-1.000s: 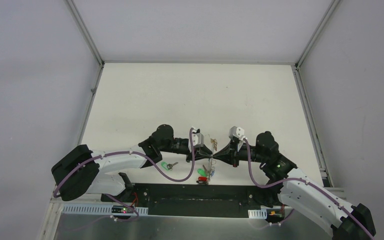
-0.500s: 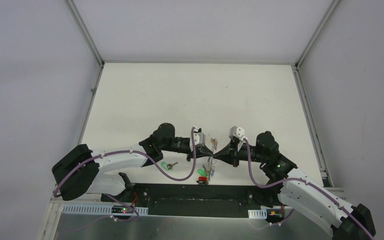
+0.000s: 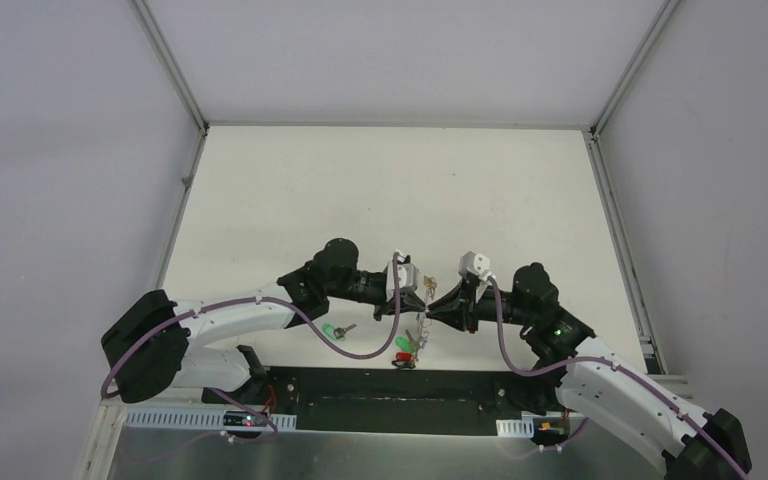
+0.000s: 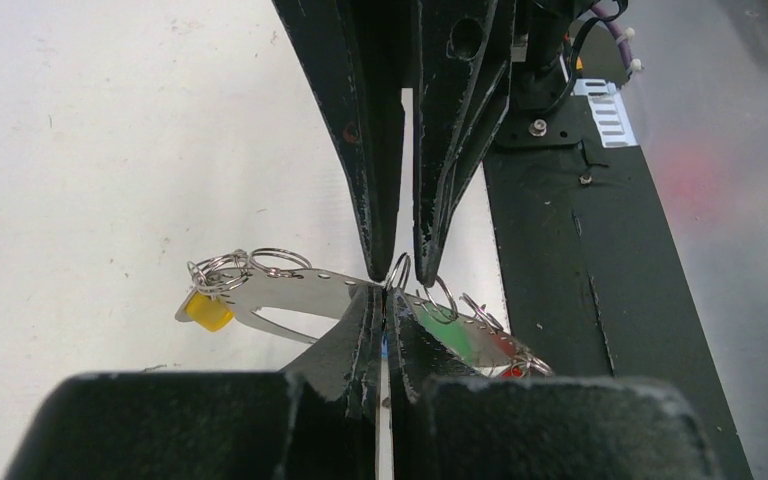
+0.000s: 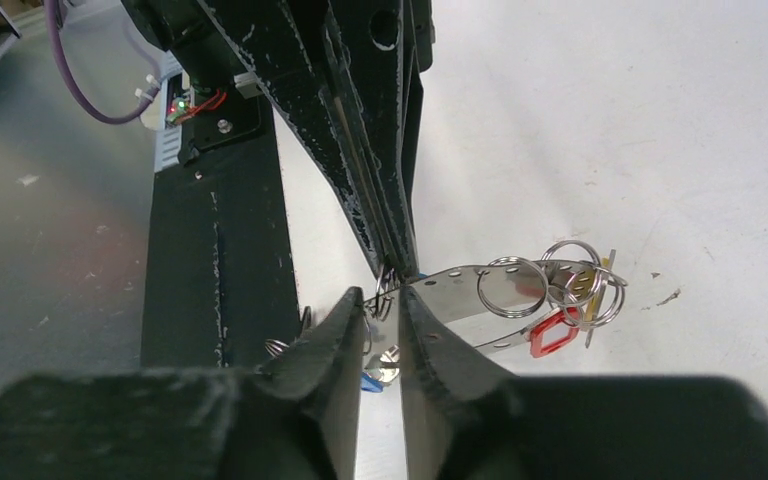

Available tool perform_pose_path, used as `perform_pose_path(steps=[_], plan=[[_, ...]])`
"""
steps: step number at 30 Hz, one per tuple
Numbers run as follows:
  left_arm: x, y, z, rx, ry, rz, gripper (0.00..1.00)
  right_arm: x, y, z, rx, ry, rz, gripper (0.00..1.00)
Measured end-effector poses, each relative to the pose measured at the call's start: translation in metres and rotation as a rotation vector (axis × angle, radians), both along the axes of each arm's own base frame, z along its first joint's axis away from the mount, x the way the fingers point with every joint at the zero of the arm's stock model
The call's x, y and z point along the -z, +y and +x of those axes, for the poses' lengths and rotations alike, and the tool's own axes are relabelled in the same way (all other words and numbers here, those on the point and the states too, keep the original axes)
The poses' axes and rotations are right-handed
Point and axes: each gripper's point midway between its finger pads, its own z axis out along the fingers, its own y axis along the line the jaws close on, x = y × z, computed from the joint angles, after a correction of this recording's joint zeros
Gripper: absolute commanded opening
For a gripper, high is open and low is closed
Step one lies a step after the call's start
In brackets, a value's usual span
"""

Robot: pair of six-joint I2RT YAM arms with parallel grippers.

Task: Put the keys on the keyring

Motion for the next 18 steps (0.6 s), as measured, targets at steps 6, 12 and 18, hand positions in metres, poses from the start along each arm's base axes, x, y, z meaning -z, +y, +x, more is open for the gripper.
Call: perform_pose_path(steps=[6,12,18], plan=[[-0.001,0.006,0.005,-0.035,-0.011,0.068,0.00,-0.009,-0.001,0.003,0.021,-0.024,0.016,0.47],[-0.001,0.012,0.009,-0.063,-0.031,0.142,0.00,-0.017,-0.002,0.008,0.049,-0.046,0.022,0.60],[-0.008,0.013,0.006,-0.061,-0.076,0.244,0.00,-0.017,-0.004,0.011,0.070,-0.049,0.017,0.60]])
